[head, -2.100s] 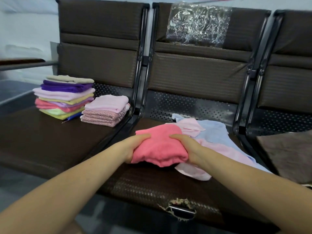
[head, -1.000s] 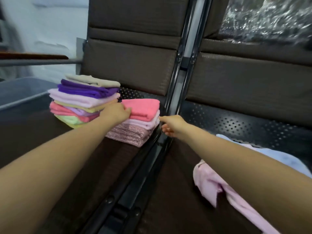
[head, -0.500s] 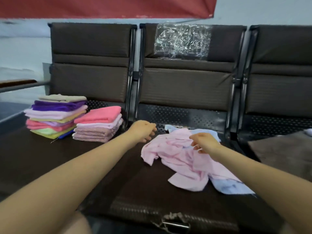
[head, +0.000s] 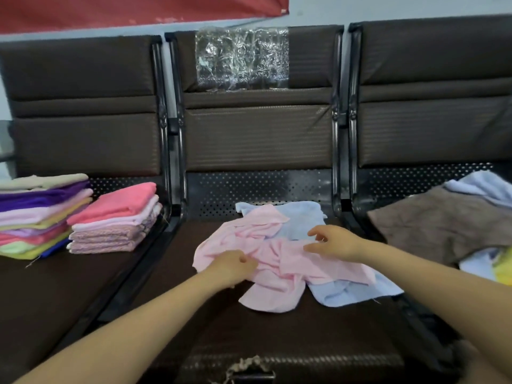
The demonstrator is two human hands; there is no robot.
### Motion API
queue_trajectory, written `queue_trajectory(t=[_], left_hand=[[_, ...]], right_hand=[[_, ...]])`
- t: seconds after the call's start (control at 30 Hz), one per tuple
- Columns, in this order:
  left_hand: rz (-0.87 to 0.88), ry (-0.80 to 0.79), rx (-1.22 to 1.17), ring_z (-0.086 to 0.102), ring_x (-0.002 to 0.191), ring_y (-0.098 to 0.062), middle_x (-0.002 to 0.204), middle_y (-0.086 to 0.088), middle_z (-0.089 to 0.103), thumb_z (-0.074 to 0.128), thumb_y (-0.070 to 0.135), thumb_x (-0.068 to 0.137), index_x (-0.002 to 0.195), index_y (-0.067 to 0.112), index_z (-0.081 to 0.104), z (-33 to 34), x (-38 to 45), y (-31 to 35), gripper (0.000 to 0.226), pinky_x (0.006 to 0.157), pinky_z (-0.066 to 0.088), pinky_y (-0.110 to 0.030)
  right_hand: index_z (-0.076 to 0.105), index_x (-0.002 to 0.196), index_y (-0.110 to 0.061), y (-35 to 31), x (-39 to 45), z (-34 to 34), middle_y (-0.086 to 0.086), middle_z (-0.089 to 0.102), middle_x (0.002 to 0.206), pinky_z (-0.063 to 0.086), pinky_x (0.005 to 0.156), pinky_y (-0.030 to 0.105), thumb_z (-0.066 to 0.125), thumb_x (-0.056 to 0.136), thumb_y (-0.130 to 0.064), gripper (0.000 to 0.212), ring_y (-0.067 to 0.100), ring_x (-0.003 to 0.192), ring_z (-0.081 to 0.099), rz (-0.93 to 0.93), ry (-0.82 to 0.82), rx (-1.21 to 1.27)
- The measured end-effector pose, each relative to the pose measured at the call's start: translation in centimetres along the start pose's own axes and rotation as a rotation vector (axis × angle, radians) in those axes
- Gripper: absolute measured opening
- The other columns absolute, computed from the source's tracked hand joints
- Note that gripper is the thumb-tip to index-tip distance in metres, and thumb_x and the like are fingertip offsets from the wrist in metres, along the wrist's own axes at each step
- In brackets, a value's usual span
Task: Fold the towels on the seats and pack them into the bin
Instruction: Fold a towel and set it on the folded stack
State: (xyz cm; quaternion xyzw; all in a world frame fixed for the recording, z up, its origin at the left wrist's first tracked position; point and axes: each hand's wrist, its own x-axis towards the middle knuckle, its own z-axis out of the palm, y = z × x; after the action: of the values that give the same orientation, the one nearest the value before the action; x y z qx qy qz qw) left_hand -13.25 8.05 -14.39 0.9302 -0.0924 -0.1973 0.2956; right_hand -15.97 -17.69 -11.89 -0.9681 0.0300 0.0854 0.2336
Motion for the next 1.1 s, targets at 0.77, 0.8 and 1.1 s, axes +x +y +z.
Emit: queue_trajectory(t=[0.77,0.8,1.1], left_hand=[[0.185,0.423,-0.741,0.048,0.071,-0.015,0.076,0.0,0.051,0.049,0.021,0.096,0.082,0.016,0.055,-5.0,-1.7,0.2,0.017,0.056,0.042,-0.026],[0.185,0.455,-0.756,0.049,0.075,-0.015,0.077,0.001,0.053,0.051,0.02,0.095,0.081,0.016,0.057,-5.4,-2.1,-0.3,0.016,0.062,0.042,-0.026],[-0.193,0.164,-0.667,0.057,0.072,-0.017,0.078,-0.004,0.066,0.044,0.03,0.099,0.082,0.011,0.069,-4.2,-3.5,-4.3,0.037,0.062,0.042,-0.026]], right_hand=[[0.069,0.11,-0.002,-3.0,0.9,-2.2,0.016,0.072,0.107,0.05,0.094,0.042,0.06,0.093,-0.027,0.032,0.027,0.102,0.066,0.006,0.088,1.135],[0.069,0.11,-0.003,-3.9,0.9,-1.6,0.015,0.072,0.106,0.051,0.091,0.041,0.063,0.091,-0.03,0.033,0.027,0.102,0.067,0.01,0.085,1.107],[0.049,0.064,-0.024,-7.9,-2.7,1.8,-0.014,0.044,0.063,0.029,0.059,0.021,0.053,0.092,-0.041,0.033,0.007,0.061,0.039,-0.182,-0.376,0.259]])
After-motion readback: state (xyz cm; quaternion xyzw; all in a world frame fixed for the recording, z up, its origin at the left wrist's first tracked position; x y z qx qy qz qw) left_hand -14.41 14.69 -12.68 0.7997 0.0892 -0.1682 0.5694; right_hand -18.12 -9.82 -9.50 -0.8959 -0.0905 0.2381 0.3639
